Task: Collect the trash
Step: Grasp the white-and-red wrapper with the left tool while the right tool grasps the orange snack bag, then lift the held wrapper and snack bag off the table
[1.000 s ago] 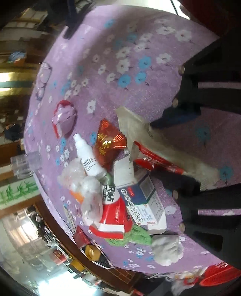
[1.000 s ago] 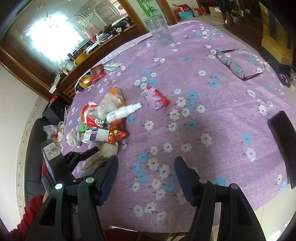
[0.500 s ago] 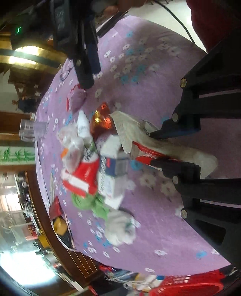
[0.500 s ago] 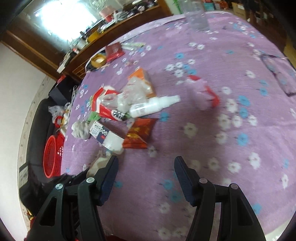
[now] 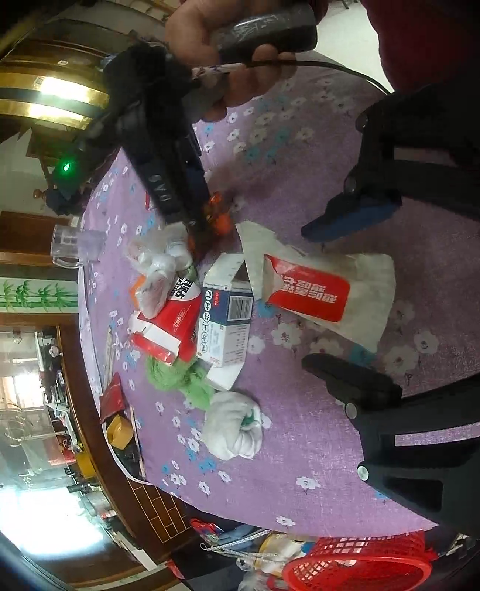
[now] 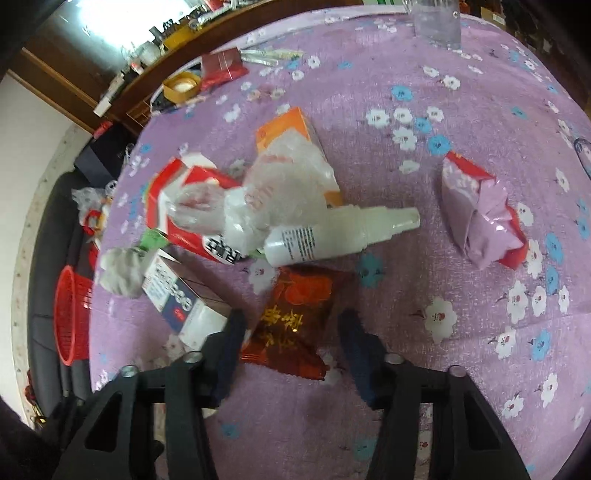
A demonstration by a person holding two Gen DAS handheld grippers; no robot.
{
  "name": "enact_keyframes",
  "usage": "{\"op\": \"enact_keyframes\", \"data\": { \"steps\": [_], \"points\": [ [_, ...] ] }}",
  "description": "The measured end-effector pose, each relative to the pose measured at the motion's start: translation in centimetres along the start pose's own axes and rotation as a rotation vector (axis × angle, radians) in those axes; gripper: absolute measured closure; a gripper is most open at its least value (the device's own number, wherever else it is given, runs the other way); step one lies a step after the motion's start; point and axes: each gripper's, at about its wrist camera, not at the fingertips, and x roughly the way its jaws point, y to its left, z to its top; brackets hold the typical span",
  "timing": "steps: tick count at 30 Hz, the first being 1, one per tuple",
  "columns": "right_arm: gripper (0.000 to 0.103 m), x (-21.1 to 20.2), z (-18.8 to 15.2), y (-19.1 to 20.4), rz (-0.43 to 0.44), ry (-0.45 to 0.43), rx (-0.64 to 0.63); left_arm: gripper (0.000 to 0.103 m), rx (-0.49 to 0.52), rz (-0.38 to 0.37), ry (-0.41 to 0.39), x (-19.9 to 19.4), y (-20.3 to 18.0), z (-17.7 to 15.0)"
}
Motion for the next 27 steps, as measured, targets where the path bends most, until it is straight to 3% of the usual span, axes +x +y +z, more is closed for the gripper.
{"op": "enact_keyframes", "data": {
  "steps": [4,12,13,16,23,27],
  "points": [
    [0.070,0.4,-0.4,-0.7,0.003,0.013,-0.009,0.028,0.039,0.008,0.039,1.3,-0.5,0.3],
    [0.072,-2.2,-2.4,-2.1,0.046,-0.019,-0.001,0.027,0.067,0.067,0.108,4.9,-0.9,0.7],
    [0.072,-2.6,-2.6,-2.2,0.055,-0.022,0.004,0.029,0.060,0.068,0.112,5.2,-0.9,0.7],
    [0.072,-3.6,-3.5,-2.3,0.074,-0.029,0.003,0.055,0.025,0.059,0.136,6.0,-0.5,0.8],
    [0.072,-5.6,-4.8,-0.4,0.065,-0.071,-0.082,0.059,-0.090,0.042,0.089,5.3,0.4,0.3],
    [0.072,-6.1,-5.5,1.2,0.056,-0.092,-0.141,0.059,-0.153,0.050,0.006,3.0,1.0,0.0]
  ]
}}
